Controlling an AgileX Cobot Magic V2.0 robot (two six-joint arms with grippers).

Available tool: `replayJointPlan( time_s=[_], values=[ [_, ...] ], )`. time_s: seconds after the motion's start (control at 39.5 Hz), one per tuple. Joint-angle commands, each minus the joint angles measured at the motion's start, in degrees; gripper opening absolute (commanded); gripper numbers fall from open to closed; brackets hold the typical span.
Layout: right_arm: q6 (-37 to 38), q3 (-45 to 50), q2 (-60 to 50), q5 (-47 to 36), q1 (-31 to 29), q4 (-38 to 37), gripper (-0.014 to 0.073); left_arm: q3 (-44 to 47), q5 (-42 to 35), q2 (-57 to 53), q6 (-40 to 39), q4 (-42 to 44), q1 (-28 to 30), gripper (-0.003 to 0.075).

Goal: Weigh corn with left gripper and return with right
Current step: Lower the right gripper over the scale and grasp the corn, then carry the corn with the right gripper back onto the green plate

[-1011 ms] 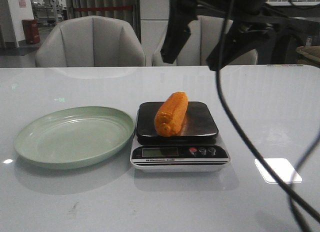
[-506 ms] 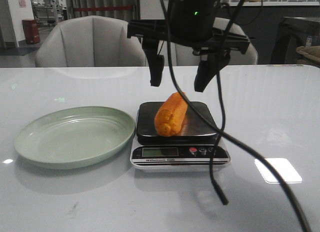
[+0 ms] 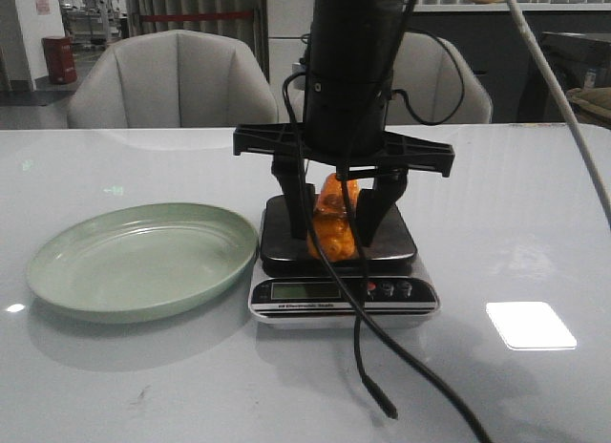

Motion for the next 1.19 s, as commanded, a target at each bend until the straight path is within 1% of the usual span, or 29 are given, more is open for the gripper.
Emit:
replayJointPlan(
  time_s=[0.0,0.15,0.33,0.48,0.56,0.58,0.68,0.73,0.78,0.86,0.96,1.09,1.16],
  values=[
    [0.0,-3.4,-3.3,-1.6,0.9,0.0,0.0132,-1.3,-4.3,0.7,0.0,0.0,-0.3,0.0113],
    [-1.0,-6.7,-3.2,-2.7,3.8,0.1,0.0143,-1.3,-4.3,0.7,0.0,0.0,-0.3,0.0113],
    [-2.5,-7.0,-2.6,-10.3,8.1,0.1,0.0143,-1.3,-4.3,0.7,0.0,0.0,-0.3,0.0113],
    [-2.6,-7.2,-0.5,-13.5,10.9,0.3,0.0152,-1.3,-4.3,0.7,0.0,0.0,-0.3,0.0113],
    [-2.6,-7.7,0.9,-14.1,11.8,0.5,0.0207,-1.3,-4.3,0.7,0.0,0.0,-0.3,0.0113],
    [-2.6,-8.0,1.2,-14.1,12.0,0.6,0.0241,-1.3,-4.3,0.7,0.0,0.0,-0.3,0.0113],
    [-2.6,-9.0,2.5,-14.0,12.3,1.0,0.0404,-1.3,-4.3,0.7,0.0,0.0,-0.3,0.0113],
    [-2.6,-9.5,3.1,-14.0,12.5,1.9,0.0503,-1.3,-4.3,0.7,0.0,0.0,-0.3,0.0113],
    [-2.6,-10.2,3.3,-13.8,12.5,2.5,0.0562,-1.3,-4.3,0.7,0.0,0.0,-0.3,0.0113],
    [-2.6,-11.2,3.2,-13.0,12.5,2.5,0.0591,-1.3,-4.3,0.7,0.0,0.0,-0.3,0.0113],
    [-2.6,-13.4,2.7,-11.3,12.1,2.5,0.059,-1.3,-4.3,0.7,0.0,0.0,-0.3,0.0113],
    [-3.0,-16.3,1.2,-5.9,10.9,1.8,0.059,-1.3,-4.3,0.7,0.0,0.0,-0.3,0.0113],
    [-5.3,-17.0,-0.4,-2.7,9.9,0.6,0.059,-1.3,-4.3,0.7,0.0,0.0,-0.3,0.0113]
  ],
)
